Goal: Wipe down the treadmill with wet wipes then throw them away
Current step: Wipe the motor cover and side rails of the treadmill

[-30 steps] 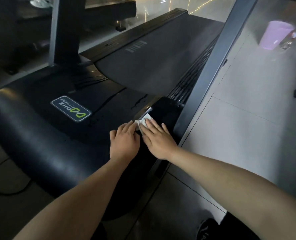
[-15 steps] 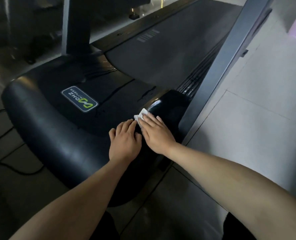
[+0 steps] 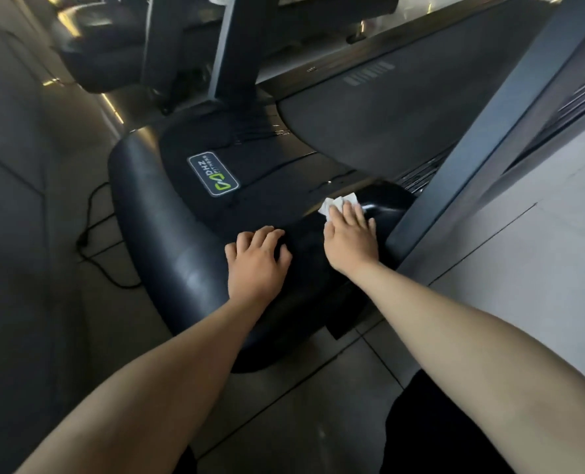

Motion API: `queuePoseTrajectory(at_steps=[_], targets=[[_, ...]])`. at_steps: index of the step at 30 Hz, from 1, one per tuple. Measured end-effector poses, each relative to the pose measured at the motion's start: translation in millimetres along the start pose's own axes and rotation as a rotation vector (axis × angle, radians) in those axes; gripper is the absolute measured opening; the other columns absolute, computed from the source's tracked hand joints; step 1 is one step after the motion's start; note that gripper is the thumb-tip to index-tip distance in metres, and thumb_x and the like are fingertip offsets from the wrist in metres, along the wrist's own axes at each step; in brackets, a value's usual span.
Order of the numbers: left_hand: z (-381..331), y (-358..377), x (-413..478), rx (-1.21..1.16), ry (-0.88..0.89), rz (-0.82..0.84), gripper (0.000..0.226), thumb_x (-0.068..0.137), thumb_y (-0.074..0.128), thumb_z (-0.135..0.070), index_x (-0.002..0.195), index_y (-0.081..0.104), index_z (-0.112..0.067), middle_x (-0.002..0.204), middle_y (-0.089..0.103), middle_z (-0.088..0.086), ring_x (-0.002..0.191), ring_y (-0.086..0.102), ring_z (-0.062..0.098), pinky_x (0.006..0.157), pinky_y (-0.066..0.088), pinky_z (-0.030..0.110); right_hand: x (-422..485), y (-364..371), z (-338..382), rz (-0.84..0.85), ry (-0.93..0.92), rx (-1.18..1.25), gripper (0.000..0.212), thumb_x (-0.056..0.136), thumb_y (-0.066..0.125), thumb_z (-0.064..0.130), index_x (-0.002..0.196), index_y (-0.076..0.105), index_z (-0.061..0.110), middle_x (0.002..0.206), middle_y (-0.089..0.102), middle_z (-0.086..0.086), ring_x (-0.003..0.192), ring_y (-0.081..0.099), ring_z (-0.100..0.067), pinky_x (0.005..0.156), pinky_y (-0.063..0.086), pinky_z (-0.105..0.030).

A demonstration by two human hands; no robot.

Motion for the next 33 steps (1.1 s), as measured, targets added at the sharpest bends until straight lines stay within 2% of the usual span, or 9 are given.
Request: queuePoseTrajectory(at_steps=[5, 9, 12, 15, 18, 20, 25, 28, 33], targets=[[-2.5, 5.8, -29.6, 0.003, -0.068, 0.026, 0.044, 0.106, 0.033, -0.039, 0.147, 0.048, -0.031, 0.16, 0.039, -0.008, 0.145, 0.031, 0.016, 0.111, 0.02, 0.044, -41.7, 13.5, 39.7, 0.037, -0.315, 0.037, 0.05, 0.107, 0.03, 0.032, 0.157, 0.029, 0.028, 0.167, 0.017, 0.005, 0.155, 0.004, -0.018, 0.124, 0.002, -0.053], [-2.9, 4.3, -27.3, -0.046, -0.05, 0.0, 0.039, 0.105, 0.039, -0.036, 0.142, 0.051, -0.029, 0.157, 0.043, -0.004, 0.144, 0.033, 0.018, 0.115, 0.019, 0.043, -52.3, 10.3, 25.7, 0.084, -0.501, -0.061, 0.063, 0.101, 0.004, 0.041, 0.16, 0.02, 0.026, 0.168, 0.012, 0.01, 0.155, 0.0, -0.011, 0.124, -0.001, -0.052], [-2.3, 3.6, -26.9, 0.012, -0.036, 0.012, 0.044, 0.105, 0.036, -0.038, 0.145, 0.05, -0.027, 0.159, 0.04, -0.003, 0.145, 0.031, 0.02, 0.117, 0.018, 0.044, -41.3, 0.8, 0.5, 0.11, -0.381, -0.102, 0.056, 0.107, 0.014, 0.039, 0.161, 0.008, 0.025, 0.17, 0.001, 0.007, 0.155, -0.007, -0.014, 0.124, -0.002, -0.05], [-4.2, 1.8, -27.8, 0.022, -0.043, 0.022, 0.044, 0.106, 0.037, -0.04, 0.147, 0.048, -0.027, 0.16, 0.038, -0.003, 0.146, 0.029, 0.02, 0.117, 0.017, 0.043, -23.5, -13.3, -21.6, 0.2, -0.079, -0.059, 0.067, 0.107, 0.014, 0.047, 0.161, -0.005, 0.013, 0.167, -0.017, -0.009, 0.153, -0.02, -0.025, 0.125, -0.004, -0.047], [-2.7, 2.5, -29.8, 0.019, -0.043, 0.016, 0.047, 0.105, 0.038, -0.043, 0.147, 0.047, -0.027, 0.161, 0.038, -0.004, 0.147, 0.028, 0.018, 0.118, 0.016, 0.043, -21.4, -12.6, -14.1, 0.226, 0.064, -0.045, 0.073, 0.106, 0.015, 0.05, 0.159, -0.008, 0.005, 0.164, -0.018, -0.023, 0.151, -0.021, -0.036, 0.125, -0.003, -0.05], [-1.0, 2.8, -31.4, 0.023, -0.032, 0.022, 0.049, 0.103, 0.039, -0.046, 0.148, 0.046, -0.028, 0.161, 0.036, -0.003, 0.147, 0.027, 0.018, 0.119, 0.016, 0.043, -35.9, -5.6, 1.7, 0.183, 0.039, -0.062, 0.071, 0.106, 0.017, 0.049, 0.16, -0.006, 0.007, 0.163, -0.017, -0.028, 0.15, -0.021, -0.042, 0.123, -0.006, -0.054], [0.8, 3.0, -32.0, -0.01, 0.02, -0.004, 0.055, 0.095, 0.043, -0.052, 0.144, 0.052, -0.029, 0.158, 0.042, 0.001, 0.144, 0.032, 0.02, 0.117, 0.019, 0.046, -73.8, 5.0, -0.5, 0.152, -0.321, -0.186, 0.067, 0.106, 0.017, 0.052, 0.16, -0.009, 0.022, 0.164, -0.017, -0.024, 0.151, -0.019, -0.039, 0.122, -0.009, -0.054], [1.9, 1.7, -34.9, -0.02, 0.024, 0.006, 0.057, 0.093, 0.043, -0.052, 0.144, 0.053, -0.028, 0.159, 0.042, 0.001, 0.146, 0.03, 0.021, 0.117, 0.015, 0.045, -56.9, -6.6, -22.5, 0.2, -0.205, -0.225, 0.073, 0.104, 0.013, 0.058, 0.159, -0.017, 0.021, 0.162, -0.024, -0.022, 0.151, -0.024, -0.035, 0.124, -0.007, -0.049], [7.1, -2.1, -48.4, -0.036, 0.013, 0.002, 0.058, 0.094, 0.042, -0.052, 0.146, 0.051, -0.025, 0.159, 0.041, -0.002, 0.147, 0.029, 0.019, 0.114, 0.01, 0.044, -66.6, 6.0, -6.5, 0.156, 0.001, -0.016, 0.072, 0.105, 0.015, 0.055, 0.16, -0.012, 0.017, 0.163, -0.021, -0.023, 0.151, -0.023, -0.036, 0.124, -0.003, -0.051]])
Point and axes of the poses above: each hand's wrist, its own x-axis towards the middle knuckle, its own y-axis out of the palm, z = x × y, the point moved 1 cm from there along x, towards the middle knuckle
